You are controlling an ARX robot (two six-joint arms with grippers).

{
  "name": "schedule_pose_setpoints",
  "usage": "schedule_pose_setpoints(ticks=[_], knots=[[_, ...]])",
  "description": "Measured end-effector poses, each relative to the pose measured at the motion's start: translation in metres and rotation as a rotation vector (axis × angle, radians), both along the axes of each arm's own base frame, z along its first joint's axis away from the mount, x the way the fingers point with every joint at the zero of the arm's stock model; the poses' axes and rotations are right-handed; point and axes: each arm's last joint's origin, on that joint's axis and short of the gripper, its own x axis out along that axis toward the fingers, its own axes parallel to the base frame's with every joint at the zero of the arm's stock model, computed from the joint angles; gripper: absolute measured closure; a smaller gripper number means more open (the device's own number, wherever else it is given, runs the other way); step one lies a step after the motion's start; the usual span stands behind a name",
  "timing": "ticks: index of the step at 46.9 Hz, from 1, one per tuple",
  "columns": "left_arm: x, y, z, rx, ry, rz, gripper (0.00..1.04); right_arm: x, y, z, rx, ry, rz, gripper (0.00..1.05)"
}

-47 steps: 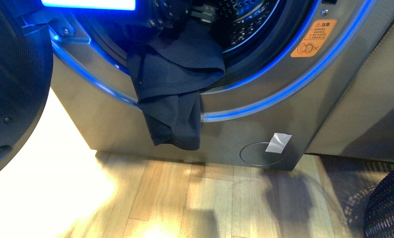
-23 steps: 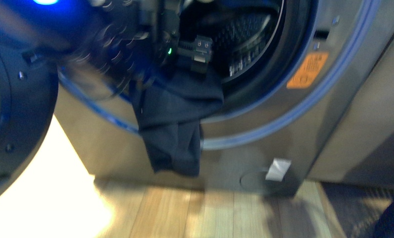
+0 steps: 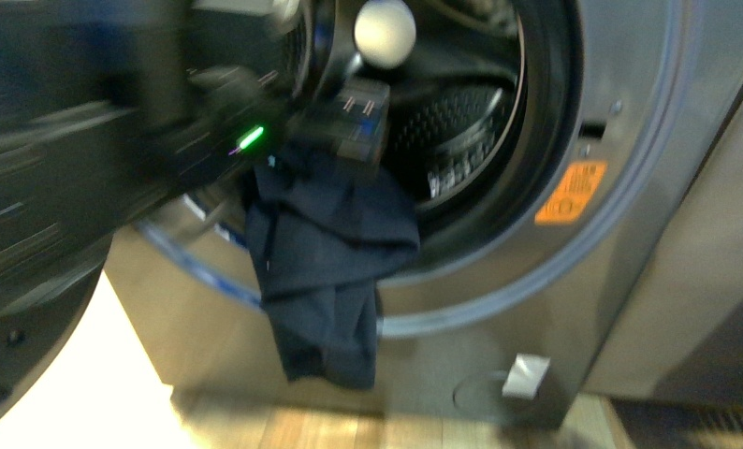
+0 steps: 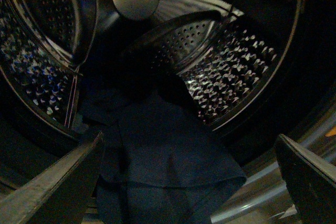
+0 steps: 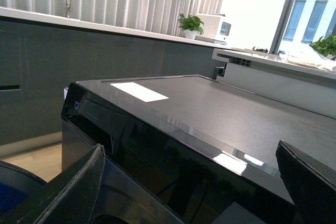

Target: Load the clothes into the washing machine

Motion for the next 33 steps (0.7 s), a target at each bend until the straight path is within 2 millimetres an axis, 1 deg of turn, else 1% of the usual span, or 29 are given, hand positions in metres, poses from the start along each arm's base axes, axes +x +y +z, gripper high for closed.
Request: schedule_pose_setpoints(ticks=[10, 14, 19, 23, 25, 26, 27, 29, 30, 32, 33], knots=[[-0.046, 0.022, 0.019, -0.075, -0.046, -0.056, 0.06, 0.0, 0.0, 0.0, 0.0, 0.0, 0.0, 0.07], [-0.062, 0.033, 0.023, -0.109, -0.059, -0.055, 0.06, 0.0, 0.0, 0.0, 0.0, 0.0, 0.0, 0.07], [-0.083, 0.045, 0.022, -0.136, -0.07, -0.053, 0.07, 0.0, 0.0, 0.0, 0.0, 0.0, 0.0, 0.07], [-0.087, 0.047, 0.024, -0.153, -0.084, -0.054, 0.07, 0.0, 0.0, 0.0, 0.0, 0.001, 0.0, 0.08], [-0.088, 0.047, 0.024, -0.153, -0.083, -0.056, 0.06, -0.004, 0.0, -0.003, 0.033, 0.115, -0.156, 0.14], [-0.088, 0.046, 0.024, -0.15, -0.075, -0.031, 0.09, -0.007, -0.005, -0.011, 0.049, 0.19, -0.283, 0.2], [-0.089, 0.048, 0.021, -0.14, -0.038, 0.071, 0.14, -0.01, -0.009, -0.018, 0.063, 0.224, -0.36, 0.23], [-0.094, 0.055, 0.014, -0.12, 0.002, 0.195, 0.23, -0.019, -0.023, -0.04, 0.103, 0.253, -0.525, 0.34], [-0.098, 0.061, 0.011, -0.115, 0.007, 0.256, 0.28, -0.022, -0.028, -0.048, 0.116, 0.252, -0.555, 0.37], [-0.104, 0.069, 0.008, -0.118, 0.004, 0.29, 0.37, -0.034, -0.044, -0.072, 0.145, 0.243, -0.597, 0.48], [-0.107, 0.074, 0.006, -0.121, -0.002, 0.304, 0.43, -0.038, -0.049, -0.081, 0.153, 0.239, -0.604, 0.51]])
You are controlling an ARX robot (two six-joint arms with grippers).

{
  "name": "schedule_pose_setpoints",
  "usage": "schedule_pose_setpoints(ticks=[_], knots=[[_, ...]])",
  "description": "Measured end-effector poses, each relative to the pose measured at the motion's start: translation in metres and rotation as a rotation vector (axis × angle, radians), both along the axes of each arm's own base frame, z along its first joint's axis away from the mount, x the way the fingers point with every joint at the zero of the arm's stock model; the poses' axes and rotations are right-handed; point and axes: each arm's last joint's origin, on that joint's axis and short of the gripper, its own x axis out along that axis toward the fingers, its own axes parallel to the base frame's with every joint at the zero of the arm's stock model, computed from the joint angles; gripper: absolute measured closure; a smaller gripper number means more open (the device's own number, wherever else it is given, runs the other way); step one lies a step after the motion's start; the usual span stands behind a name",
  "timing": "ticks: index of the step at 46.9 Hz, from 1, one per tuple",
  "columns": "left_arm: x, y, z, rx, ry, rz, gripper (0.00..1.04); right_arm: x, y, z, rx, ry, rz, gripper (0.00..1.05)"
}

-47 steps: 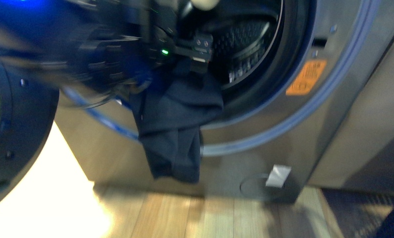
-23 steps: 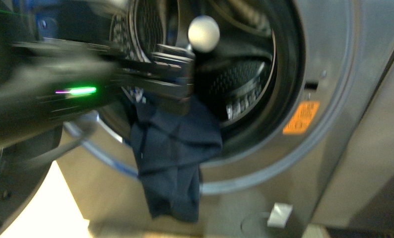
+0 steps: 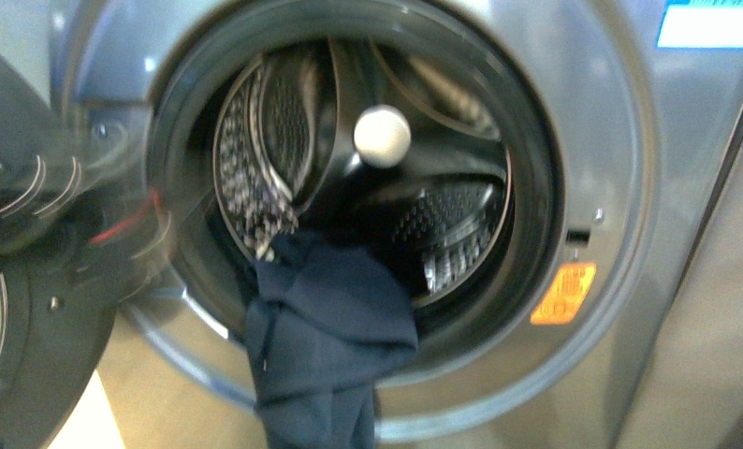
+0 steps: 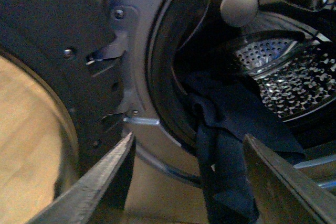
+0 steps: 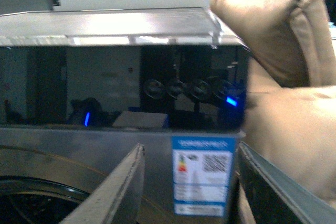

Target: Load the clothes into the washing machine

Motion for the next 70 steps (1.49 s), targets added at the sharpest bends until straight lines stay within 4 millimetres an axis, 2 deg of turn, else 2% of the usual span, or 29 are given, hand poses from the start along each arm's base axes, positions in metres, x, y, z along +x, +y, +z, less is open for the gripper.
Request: schedule_pose_setpoints(ticks=[3, 7, 11, 13, 20, 31, 38, 56, 70], knots=[[-0.009, 0.008, -0.004, -0.002, -0.004, -0.007, 0.57, -0.015, -0.016, -0.042, 0.007, -0.004, -0.018, 0.67], [-0.02, 0.017, -0.012, -0.002, -0.003, -0.015, 0.77, -0.026, -0.027, -0.093, -0.004, 0.024, 0.006, 0.87], [-0.027, 0.025, -0.017, -0.001, -0.002, -0.006, 0.95, -0.03, -0.034, -0.133, -0.018, 0.07, 0.005, 1.02], [-0.03, 0.027, -0.018, -0.002, -0.001, -0.002, 1.02, -0.033, -0.038, -0.149, -0.02, 0.084, 0.0, 1.02], [-0.042, 0.035, -0.024, -0.003, -0.002, -0.008, 1.01, -0.049, -0.049, -0.185, -0.016, 0.07, -0.002, 1.02], [-0.054, 0.047, -0.03, -0.003, -0.001, -0.02, 1.01, -0.063, -0.058, -0.222, -0.017, 0.083, -0.006, 1.02], [-0.06, 0.051, -0.038, -0.003, -0.015, 0.004, 1.01, -0.07, -0.068, -0.238, -0.017, 0.085, 0.007, 1.02], [-0.072, 0.051, -0.036, -0.004, -0.019, -0.002, 1.01, -0.085, -0.071, -0.266, -0.016, 0.079, -0.01, 1.02], [-0.08, 0.051, -0.036, -0.004, -0.022, -0.002, 1.01, -0.093, -0.071, -0.277, -0.016, 0.078, -0.01, 1.02]])
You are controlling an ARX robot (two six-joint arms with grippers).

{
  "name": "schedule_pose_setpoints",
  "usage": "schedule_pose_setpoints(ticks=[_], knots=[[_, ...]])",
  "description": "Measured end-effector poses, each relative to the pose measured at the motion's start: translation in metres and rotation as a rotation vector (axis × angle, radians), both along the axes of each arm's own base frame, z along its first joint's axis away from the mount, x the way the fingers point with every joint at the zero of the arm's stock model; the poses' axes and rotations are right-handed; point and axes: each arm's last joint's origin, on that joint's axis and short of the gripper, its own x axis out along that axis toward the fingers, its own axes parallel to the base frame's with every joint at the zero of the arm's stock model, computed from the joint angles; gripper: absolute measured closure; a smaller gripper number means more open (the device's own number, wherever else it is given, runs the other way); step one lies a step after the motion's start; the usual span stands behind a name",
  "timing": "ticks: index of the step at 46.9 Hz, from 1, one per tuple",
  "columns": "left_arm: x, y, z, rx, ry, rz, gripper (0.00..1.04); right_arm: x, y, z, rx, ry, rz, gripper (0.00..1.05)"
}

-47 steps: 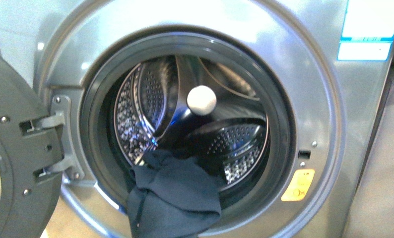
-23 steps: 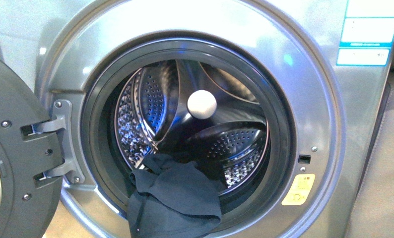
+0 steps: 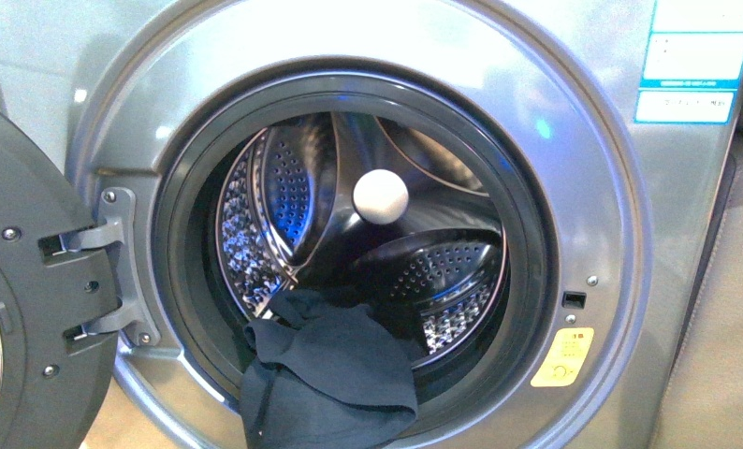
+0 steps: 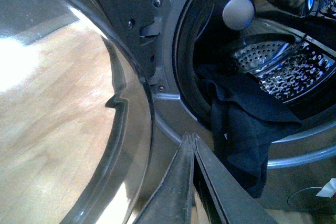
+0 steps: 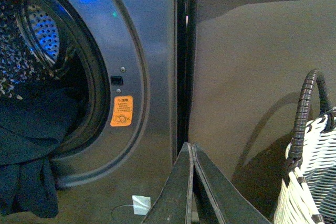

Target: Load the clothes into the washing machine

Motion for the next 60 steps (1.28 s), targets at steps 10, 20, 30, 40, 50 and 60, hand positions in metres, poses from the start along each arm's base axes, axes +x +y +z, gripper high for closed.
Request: schedule_pose_setpoints(ticks=[10, 20, 30, 40, 50, 60], knots=[[-0.011, 0.0, -0.005, 0.0, 0.032, 0.0, 1.01, -0.004, 0.0, -0.01, 0.0, -0.006, 0.0, 1.02], [-0.013, 0.0, -0.003, 0.0, 0.007, 0.0, 1.01, -0.015, 0.0, -0.013, 0.0, -0.002, 0.001, 1.02], [-0.013, 0.0, -0.003, 0.0, 0.008, 0.0, 1.01, -0.015, 0.0, -0.013, 0.0, -0.003, 0.001, 1.02], [-0.013, 0.0, -0.003, 0.0, 0.008, 0.0, 0.8, -0.015, 0.0, -0.013, 0.0, -0.003, 0.001, 0.8], [-0.013, 0.0, -0.003, 0.0, 0.008, 0.0, 0.35, -0.015, 0.0, -0.013, 0.0, -0.003, 0.001, 0.34], [-0.013, 0.0, -0.003, 0.0, 0.008, 0.0, 0.07, -0.015, 0.0, -0.013, 0.001, -0.003, 0.001, 0.08]])
